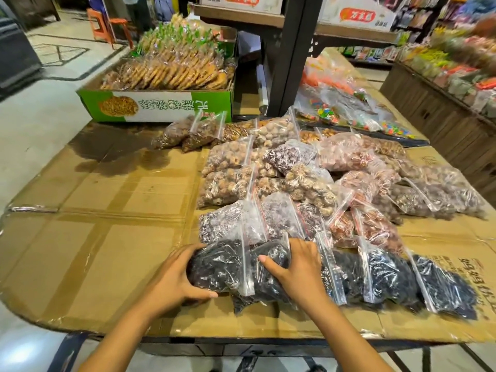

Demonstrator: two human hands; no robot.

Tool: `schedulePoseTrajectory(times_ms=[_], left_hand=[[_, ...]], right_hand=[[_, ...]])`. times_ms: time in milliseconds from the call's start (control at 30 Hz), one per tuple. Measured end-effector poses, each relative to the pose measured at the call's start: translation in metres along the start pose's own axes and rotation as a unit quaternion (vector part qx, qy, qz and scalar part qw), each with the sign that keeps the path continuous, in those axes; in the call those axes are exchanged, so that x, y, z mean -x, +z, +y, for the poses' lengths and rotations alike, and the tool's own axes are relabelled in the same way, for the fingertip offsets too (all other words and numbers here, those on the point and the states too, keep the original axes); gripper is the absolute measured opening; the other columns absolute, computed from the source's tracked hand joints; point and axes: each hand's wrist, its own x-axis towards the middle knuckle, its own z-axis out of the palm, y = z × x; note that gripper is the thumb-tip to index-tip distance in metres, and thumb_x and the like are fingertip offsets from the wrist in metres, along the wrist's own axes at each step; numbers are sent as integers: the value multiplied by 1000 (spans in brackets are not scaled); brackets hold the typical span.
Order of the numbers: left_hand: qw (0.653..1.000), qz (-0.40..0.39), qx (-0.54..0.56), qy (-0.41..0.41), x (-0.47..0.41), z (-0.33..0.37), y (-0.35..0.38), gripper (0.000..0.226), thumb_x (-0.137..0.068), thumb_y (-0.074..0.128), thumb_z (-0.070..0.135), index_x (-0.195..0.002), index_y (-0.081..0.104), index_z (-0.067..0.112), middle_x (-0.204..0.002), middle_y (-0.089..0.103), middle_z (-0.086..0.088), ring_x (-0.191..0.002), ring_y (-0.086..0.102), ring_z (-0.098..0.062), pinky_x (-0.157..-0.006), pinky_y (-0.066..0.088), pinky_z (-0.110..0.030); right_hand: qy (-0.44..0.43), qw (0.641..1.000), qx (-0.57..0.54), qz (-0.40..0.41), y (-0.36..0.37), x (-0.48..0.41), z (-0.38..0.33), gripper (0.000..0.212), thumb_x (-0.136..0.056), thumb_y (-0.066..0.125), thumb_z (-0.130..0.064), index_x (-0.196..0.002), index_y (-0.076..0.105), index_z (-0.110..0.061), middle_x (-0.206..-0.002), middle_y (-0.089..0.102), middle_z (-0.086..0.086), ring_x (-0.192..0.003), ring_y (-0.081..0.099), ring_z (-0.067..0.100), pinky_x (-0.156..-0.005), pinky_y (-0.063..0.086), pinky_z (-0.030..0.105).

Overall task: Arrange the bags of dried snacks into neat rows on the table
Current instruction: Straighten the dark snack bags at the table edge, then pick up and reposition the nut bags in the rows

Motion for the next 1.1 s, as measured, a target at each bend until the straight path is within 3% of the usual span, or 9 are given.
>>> schedulePoseTrajectory(times_ms=[67, 167, 267, 400, 567, 667, 800, 1000, 1100], left_hand=[[1000, -2, 6, 17, 2, 7, 10, 111, -41, 77, 74, -137, 32, 43, -139, 36, 20, -128, 36, -5, -108, 35, -35], [998, -57, -32, 6, 6, 7, 17, 121, -46, 71, 79, -145, 10, 46, -145, 20, 21, -135, 21, -5, -115, 25, -40], [994, -93, -51, 12, 13, -3, 20, 120, -51, 70, 76, -142, -5, 52, -149, 3, 23, -138, 7, -2, -116, 15, -34], [999, -43, 5, 18, 13, -2, 20, 98, -61, 44, 90, -143, 8, 51, -155, 16, 13, -141, 17, -8, -116, 23, -45], [992, 108, 61, 27, -11, 40, 17, 75, -70, 27, 88, -136, 17, 54, -147, 26, 15, -136, 24, -6, -109, 23, -35], [991, 114, 53, 42, -41, 69, 12, 81, -72, 29, 86, -142, 19, 46, -149, 26, 14, -137, 24, -6, -112, 25, -41], [987, 128, 75, 55, -88, 112, 19, 89, -72, 35, 85, -146, 17, 39, -155, 24, 7, -141, 24, -12, -114, 24, -44], [993, 97, 50, 45, -164, 172, 47, 99, -62, 54, 83, -143, 13, 45, -156, 17, 10, -141, 26, -23, -114, 25, -48], [997, 47, -34, 49, -205, 194, 69, 117, -52, 45, 93, -148, 10, 36, -159, 10, 4, -146, 9, -19, -118, 15, -47]], right_hand=[[1, 1000, 5, -2, -1, 0, 0, 58, -69, 44, -78, -93, 42, -26, -98, 42, -10, -101, 31, 10, -83, 33, 28], [0, 1000, 3, 3, 0, 0, 0, 59, -68, 42, -81, -88, 40, -26, -95, 42, -11, -99, 33, 11, -81, 33, 30], [0, 1000, -8, 7, 0, 1, 1, 61, -64, 35, -85, -84, 38, -27, -94, 42, -11, -98, 34, 10, -85, 40, 32], [2, 1000, -14, -15, -2, 1, 3, 64, -65, 34, -85, -92, 39, -27, -99, 41, -11, -102, 34, 10, -91, 41, 33], [35, 982, -179, -41, -24, 2, 9, 77, -68, 50, -75, -123, 48, -21, -99, 49, -9, -93, 47, 9, -82, 48, 26], [32, 972, -234, 1, -55, -5, 25, 60, -76, 62, -56, -126, 45, -29, -113, 57, -11, -99, 57, 7, -92, 52, 34], [45, 977, -190, 87, -92, -46, 72, 66, -77, 58, -58, -133, 35, -31, -135, 47, 0, -122, 48, 21, -101, 44, 48], [106, 983, -142, 51, -121, -108, 134, 85, -75, 65, -55, -142, 25, -21, -144, 38, 13, -131, 37, 31, -105, 39, 48], [124, 981, -146, 30, -124, -127, 160, 86, -76, 67, -53, -143, 26, -19, -144, 36, 13, -134, 30, 30, -106, 35, 47]])
